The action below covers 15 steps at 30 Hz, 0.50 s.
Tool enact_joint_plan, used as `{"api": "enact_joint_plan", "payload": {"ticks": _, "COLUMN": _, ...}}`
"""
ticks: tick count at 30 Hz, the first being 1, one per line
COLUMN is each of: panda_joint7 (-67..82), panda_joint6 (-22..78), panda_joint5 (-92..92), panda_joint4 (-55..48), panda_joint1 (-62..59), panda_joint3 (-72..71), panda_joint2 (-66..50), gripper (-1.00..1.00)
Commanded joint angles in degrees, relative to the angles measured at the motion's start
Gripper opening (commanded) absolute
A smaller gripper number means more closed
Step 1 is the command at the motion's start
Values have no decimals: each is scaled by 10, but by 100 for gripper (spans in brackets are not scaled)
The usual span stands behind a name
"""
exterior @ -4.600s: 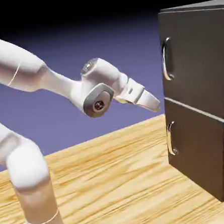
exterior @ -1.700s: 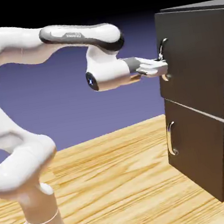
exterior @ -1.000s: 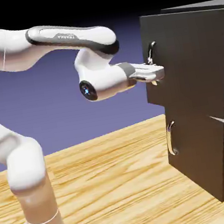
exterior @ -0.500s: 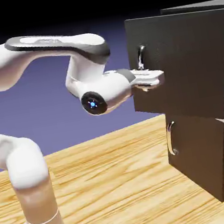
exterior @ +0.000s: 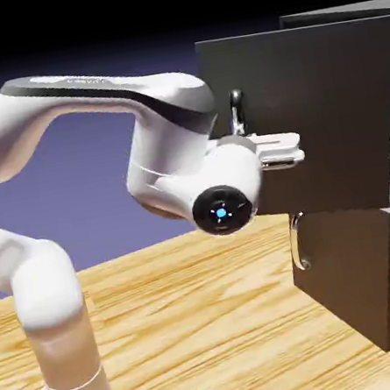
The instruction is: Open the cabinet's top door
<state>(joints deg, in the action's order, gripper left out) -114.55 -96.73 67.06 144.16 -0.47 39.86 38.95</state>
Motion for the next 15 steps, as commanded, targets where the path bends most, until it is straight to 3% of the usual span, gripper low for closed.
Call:
{"api": "enact_joint_plan", "payload": {"ticks": 1, "panda_joint7": 2, "panda_joint6": 26, "panda_joint5": -12, "panda_joint4": -15, "panda_joint1": 8, "panda_joint3": 18, "panda_joint2": -12, "gripper": -100}}
{"api": "enact_joint_plan", "payload": {"ticks": 15, "panda_joint7": 61, "panda_joint6": 345, "panda_joint5": -76, "panda_joint4": -238, "panda_joint1": 193, "panda_joint3": 300, "panda_joint2": -219, "gripper": -100}}
